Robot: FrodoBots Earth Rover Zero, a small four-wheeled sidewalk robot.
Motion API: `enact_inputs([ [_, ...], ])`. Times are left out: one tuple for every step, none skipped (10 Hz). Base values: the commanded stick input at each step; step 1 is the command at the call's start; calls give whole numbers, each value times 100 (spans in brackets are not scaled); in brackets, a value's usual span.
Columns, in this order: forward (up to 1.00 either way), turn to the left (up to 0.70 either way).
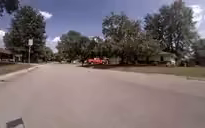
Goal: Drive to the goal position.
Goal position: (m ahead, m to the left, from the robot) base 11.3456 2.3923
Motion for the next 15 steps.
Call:
enact_inputs([
  [100,0],
  [100,0],
  [100,0],
  [100,0],
  [100,0],
  [100,0],
  [100,0],
  [100,0],
  [100,0],
  [100,0],
  [100,0],
  [100,0],
  [100,0],
  [100,0],
  [100,0],
])
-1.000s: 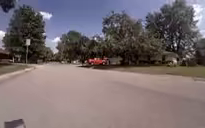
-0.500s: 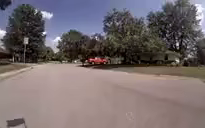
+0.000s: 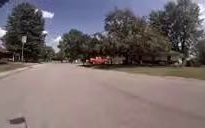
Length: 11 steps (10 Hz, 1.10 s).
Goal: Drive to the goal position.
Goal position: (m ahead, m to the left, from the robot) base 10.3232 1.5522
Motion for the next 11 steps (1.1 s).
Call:
enact_inputs([
  [100,0],
  [100,0],
  [100,0],
  [100,0],
  [100,0],
  [100,0],
  [100,0],
  [100,0],
  [100,0],
  [100,0],
  [100,0],
])
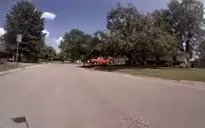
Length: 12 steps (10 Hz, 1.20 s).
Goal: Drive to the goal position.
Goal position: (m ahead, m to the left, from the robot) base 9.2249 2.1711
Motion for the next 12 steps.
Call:
enact_inputs([
  [100,0],
  [100,0],
  [100,0],
  [100,0],
  [100,0],
  [100,0],
  [100,0],
  [100,0],
  [100,0],
  [100,0],
  [100,0],
  [100,0],
])
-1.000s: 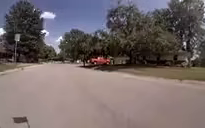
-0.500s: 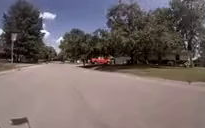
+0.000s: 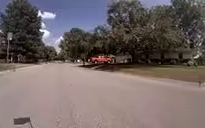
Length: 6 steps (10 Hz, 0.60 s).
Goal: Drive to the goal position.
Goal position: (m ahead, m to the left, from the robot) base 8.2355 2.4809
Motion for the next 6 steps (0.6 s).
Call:
enact_inputs([
  [100,0],
  [100,0],
  [100,0],
  [100,0],
  [100,0],
  [100,0],
])
